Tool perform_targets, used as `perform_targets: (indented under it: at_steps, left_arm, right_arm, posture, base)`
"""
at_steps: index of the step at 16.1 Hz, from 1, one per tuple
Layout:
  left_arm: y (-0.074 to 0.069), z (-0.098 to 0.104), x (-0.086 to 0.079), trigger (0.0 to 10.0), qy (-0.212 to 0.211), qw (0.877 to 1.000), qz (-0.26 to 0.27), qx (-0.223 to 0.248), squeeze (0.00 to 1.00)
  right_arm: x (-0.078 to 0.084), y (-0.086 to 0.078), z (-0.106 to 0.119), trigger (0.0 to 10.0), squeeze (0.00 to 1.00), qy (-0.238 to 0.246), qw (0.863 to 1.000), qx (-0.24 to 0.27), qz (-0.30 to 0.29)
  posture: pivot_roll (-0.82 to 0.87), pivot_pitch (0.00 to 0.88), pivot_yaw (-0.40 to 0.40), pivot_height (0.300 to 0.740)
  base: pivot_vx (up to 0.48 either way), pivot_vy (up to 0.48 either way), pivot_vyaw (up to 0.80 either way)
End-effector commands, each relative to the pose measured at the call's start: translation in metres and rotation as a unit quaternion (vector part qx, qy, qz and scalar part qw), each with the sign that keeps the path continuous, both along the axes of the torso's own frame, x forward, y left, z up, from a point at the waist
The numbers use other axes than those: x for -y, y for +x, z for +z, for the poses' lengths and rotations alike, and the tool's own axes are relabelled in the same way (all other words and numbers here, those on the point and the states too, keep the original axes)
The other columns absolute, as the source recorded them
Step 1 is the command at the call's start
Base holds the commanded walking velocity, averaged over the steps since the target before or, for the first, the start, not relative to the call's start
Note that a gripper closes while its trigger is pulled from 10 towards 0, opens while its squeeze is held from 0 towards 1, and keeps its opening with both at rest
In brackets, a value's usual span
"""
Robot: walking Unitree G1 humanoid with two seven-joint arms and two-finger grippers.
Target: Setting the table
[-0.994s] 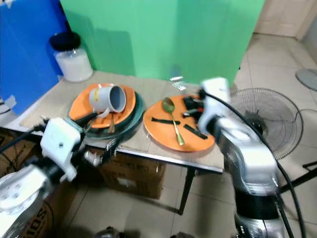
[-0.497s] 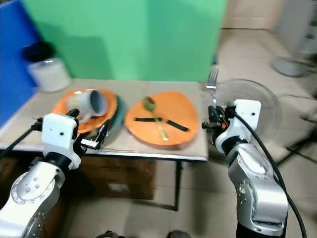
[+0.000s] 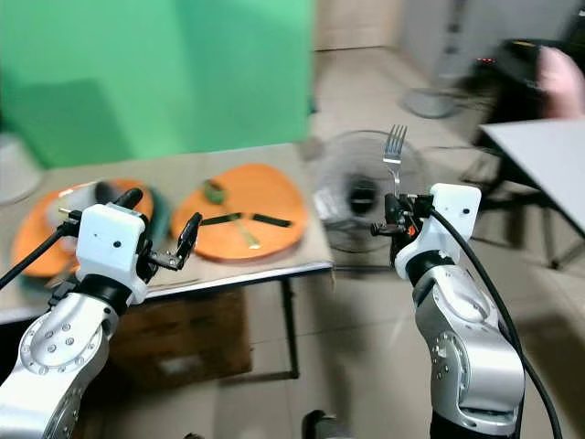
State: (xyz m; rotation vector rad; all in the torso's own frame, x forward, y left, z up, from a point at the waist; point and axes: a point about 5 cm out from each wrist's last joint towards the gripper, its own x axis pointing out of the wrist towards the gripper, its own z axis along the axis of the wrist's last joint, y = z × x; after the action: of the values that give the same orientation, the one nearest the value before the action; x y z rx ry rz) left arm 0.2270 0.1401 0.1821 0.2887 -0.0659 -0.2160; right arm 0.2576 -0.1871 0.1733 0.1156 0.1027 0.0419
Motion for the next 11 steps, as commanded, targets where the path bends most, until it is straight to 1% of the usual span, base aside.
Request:
perform_targets:
  at_steps: [1, 2, 4, 5, 7, 10, 11]
  left_arm:
    - [0.0, 0.003, 0.003, 10.0, 0.003, 1.0, -0.01, 0.01, 0.0]
    - [0.001, 0.003, 0.003, 10.0, -0.003, 1.0, -0.002, 0.009, 0.0]
    - [0.004, 0.002, 0.0, 10.0, -0.034, 0.999, 0.018, -0.001, 0.0]
    - [0.004, 0.0, -0.003, 10.0, -0.034, 0.999, 0.035, -0.005, 0.0]
    - [0.003, -0.002, -0.007, 10.0, -0.017, 0.999, 0.044, -0.001, 0.0]
    - [0.003, 0.002, -0.013, 10.0, -0.026, 0.998, 0.059, 0.005, 0.0]
    - [0.003, 0.002, -0.015, 10.0, -0.027, 0.998, 0.061, 0.006, 0.0]
  right_arm:
    - [0.001, 0.002, 0.004, 10.0, 0.0, -0.007, 1.0, 0.011, -0.008]
    - [-0.001, 0.002, 0.004, 10.0, 0.0, -0.011, 1.0, 0.009, -0.01]
    - [-0.004, 0.003, 0.002, 10.0, 0.0, -0.016, 1.0, -0.001, -0.015]
    - [-0.005, 0.004, 0.001, 10.0, 0.0, -0.016, 1.0, -0.008, -0.017]
    - [-0.009, 0.005, 0.001, 10.0, 0.0, -0.014, 1.0, -0.013, -0.013]
    - [-0.017, 0.01, 0.001, 10.0, 0.0, -0.016, 1.0, -0.013, -0.002]
    - [-0.018, 0.011, 0.001, 10.0, 0.0, -0.017, 1.0, -0.013, -0.001]
  posture:
    - [-0.06, 0.0, 0.069, 0.74]
    - [-0.07, 0.0, 0.071, 0.74]
    - [-0.07, 0.0, 0.067, 0.74]
    - [-0.07, 0.0, 0.063, 0.74]
    - [-0.07, 0.0, 0.056, 0.74]
    - [-0.06, 0.0, 0.042, 0.74]
    - [-0.06, 0.0, 0.042, 0.74]
  base:
    - [0.0, 0.0, -0.8]
    - [0.0, 0.0, -0.8]
    - [0.0, 0.0, -0.8]
    - [0.0, 0.0, -0.8]
    - [0.0, 0.0, -0.8]
    - [0.0, 0.0, -0.8]
    - [0.262, 0.0, -0.8]
